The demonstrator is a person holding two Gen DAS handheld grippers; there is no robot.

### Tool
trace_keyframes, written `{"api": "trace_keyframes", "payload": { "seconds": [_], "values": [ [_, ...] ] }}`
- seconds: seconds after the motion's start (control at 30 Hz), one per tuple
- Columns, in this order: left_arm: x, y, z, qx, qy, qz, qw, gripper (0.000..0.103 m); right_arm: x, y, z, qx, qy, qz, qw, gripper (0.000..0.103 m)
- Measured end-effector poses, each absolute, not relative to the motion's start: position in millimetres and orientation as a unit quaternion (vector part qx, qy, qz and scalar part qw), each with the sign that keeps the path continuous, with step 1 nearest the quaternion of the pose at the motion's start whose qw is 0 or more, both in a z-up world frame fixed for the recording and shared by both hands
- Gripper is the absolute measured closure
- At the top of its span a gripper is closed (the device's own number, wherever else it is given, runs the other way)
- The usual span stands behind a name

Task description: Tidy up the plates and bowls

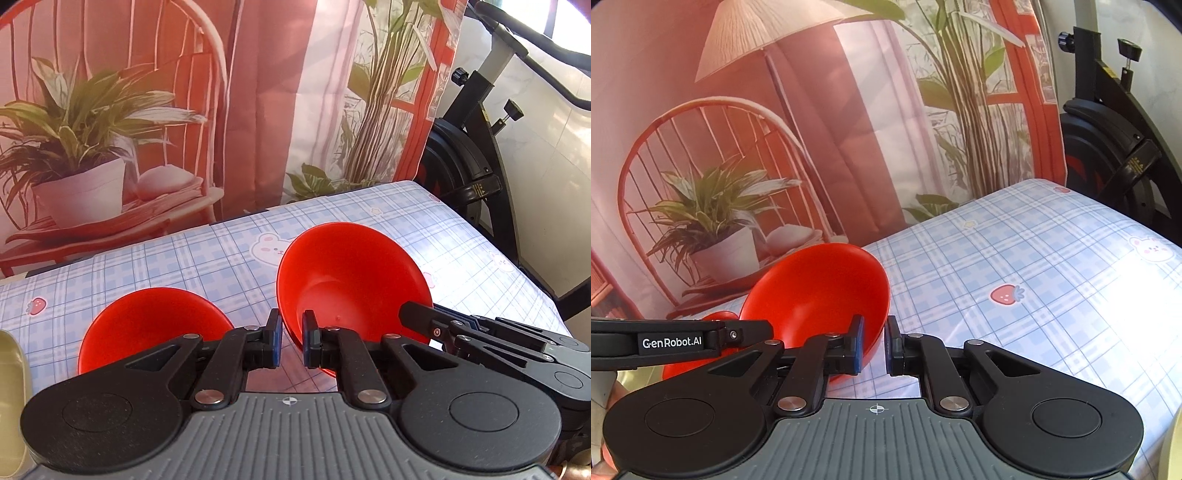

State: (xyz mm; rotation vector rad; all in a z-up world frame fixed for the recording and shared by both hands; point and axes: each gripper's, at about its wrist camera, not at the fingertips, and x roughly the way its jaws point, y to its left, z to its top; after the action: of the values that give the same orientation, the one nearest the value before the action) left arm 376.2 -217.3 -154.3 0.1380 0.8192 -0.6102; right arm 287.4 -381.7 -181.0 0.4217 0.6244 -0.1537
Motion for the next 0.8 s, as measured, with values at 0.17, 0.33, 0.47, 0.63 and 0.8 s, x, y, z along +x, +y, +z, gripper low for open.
{"api": "trace_keyframes", "payload": {
  "seconds": [0.17,0.33,0.47,0.63,0.8],
  "values": [
    [363.5,-199.2,-135.5,0.057,0.372,-0.29,0.88,0.091,283.7,-368.0,-163.1,0.2,0.301,-0.065,0.93,0.093],
    [350.1,-176.3,-120.3,0.047,0.352,-0.281,0.891,0.091,283.0,-347.2,-146.0,0.182,0.298,-0.05,0.936,0.093],
    [347.8,-159.0,-114.3,0.032,0.351,-0.274,0.895,0.091,286.9,-332.0,-136.4,0.172,0.298,-0.035,0.938,0.093],
    [348.5,-134.8,-109.5,0.01,0.349,-0.265,0.899,0.091,295.8,-313.1,-129.9,0.156,0.3,-0.018,0.941,0.093],
    [352.6,-112.7,-111.9,-0.004,0.354,-0.25,0.901,0.091,309.4,-295.5,-132.0,0.143,0.313,-0.002,0.939,0.093]
  ]
}}
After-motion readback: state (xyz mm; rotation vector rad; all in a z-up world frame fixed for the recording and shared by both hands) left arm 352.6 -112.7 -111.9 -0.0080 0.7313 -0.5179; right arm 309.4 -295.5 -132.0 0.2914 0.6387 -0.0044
